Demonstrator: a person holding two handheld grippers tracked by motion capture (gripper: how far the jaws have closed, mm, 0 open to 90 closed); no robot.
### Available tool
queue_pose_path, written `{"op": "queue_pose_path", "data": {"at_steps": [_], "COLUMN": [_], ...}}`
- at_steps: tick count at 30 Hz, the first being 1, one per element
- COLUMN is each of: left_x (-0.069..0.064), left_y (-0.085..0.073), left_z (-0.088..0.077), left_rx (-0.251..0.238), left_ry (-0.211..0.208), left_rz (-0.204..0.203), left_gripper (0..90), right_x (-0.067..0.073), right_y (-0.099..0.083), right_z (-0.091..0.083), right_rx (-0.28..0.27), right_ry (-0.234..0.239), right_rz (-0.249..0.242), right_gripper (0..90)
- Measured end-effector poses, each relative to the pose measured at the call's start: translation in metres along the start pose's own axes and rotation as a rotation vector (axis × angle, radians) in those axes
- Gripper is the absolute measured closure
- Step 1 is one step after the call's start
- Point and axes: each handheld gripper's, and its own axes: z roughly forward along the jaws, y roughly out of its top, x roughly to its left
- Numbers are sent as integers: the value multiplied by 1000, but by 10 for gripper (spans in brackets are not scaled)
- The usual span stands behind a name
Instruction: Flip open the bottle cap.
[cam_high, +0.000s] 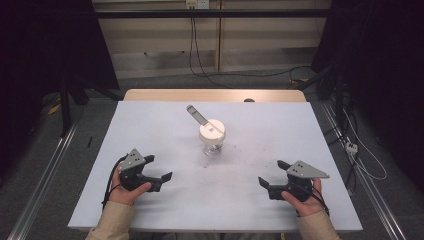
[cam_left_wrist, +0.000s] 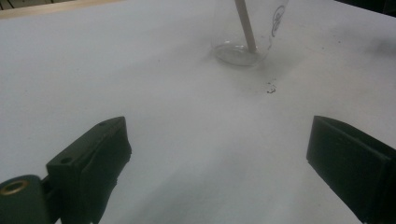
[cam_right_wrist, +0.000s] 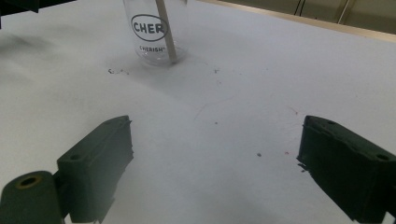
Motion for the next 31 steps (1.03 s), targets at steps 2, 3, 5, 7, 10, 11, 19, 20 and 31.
{"op": "queue_pose_path", "data": {"at_steps": [2, 3, 5, 7, 10, 11, 19, 20, 31], "left_x": [1, 2, 3, 4, 6, 7, 8, 8, 8], "left_y": [-1, -2, -3, -4, -6, -6, -10, -10, -10], "left_z": [-2, -3, -5, -7, -10, -11, -17, -17, -16], "left_rx": [-3, -1, 4, 1, 3, 1, 2, 0, 0], "left_ry": [0, 3, 6, 6, 12, 12, 23, 23, 25], "left_rz": [-8, -3, -2, -9, -4, -3, -13, -16, -17], "left_gripper": [56, 56, 56, 56, 57, 57, 56, 57, 56], "right_x": [-1, -1, -1, -2, -2, -2, -2, -2, -3], "right_y": [-1, -1, -1, -1, -1, -1, -3, -3, -3], "right_z": [-1, -1, -2, -2, -2, -2, -2, -1, -1], "right_rx": [1, 0, -1, -1, -2, -1, 4, 5, 8], "right_ry": [-1, -1, -3, -4, -3, -3, -6, -7, -5], "right_rz": [2, 2, 3, 2, 1, 1, 5, 5, 4], "right_gripper": [96, 96, 96, 96, 95, 95, 95, 95, 95]}}
